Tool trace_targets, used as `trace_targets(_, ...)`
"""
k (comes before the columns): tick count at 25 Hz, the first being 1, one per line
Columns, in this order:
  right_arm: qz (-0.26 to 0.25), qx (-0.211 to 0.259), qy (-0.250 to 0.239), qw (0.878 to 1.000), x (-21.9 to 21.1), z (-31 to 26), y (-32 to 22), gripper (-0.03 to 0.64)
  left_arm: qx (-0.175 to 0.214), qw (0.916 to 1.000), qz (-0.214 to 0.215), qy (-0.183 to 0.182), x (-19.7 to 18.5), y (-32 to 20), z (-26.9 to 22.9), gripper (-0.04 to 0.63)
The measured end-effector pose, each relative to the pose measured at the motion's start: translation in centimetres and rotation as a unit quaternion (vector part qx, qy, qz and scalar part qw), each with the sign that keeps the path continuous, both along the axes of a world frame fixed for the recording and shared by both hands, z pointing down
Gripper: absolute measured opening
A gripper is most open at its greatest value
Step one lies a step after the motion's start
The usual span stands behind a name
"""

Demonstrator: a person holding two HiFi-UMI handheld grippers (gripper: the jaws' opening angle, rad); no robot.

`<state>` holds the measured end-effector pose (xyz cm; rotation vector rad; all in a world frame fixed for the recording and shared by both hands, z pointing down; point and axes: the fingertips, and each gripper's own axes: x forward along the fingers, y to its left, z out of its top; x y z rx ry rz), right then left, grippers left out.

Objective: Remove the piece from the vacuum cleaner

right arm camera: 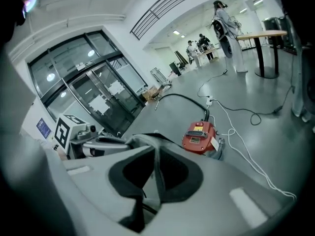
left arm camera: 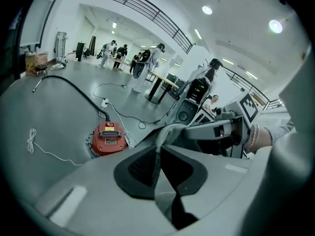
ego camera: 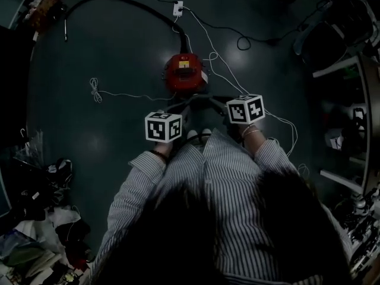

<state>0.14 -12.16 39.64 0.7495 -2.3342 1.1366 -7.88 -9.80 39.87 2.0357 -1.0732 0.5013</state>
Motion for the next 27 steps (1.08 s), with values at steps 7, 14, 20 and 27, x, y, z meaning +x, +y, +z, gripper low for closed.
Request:
trace_targets(7,0.028,0.013,-0.003,1.000,1.6,-0.6,0.2,0.031,0.011,0.9998,0.018,-0.006,1.5,-0.2,-0.5,0.031)
trace_targets(14,0.024,0.013,-0.012,1.000,2.1,-0.8,0.7,0.031,0.012,0.9997,0.020,-0.002,2.1,0.0,-0.7,0.031)
trace_targets(20,0.024,0.006,-0.017,1.000,2.2,-0.6,0.8,0.031,0.009,0.9998,0.018,0.000,2.3,-0.1,-0.6,0.031)
trace_targets(27,0.019,0.007,-0.008,1.000,2.7,-0.2,1.0,0.031,0.005,0.9998,0.019,0.000,2.7,0.1,-0.4,0.031)
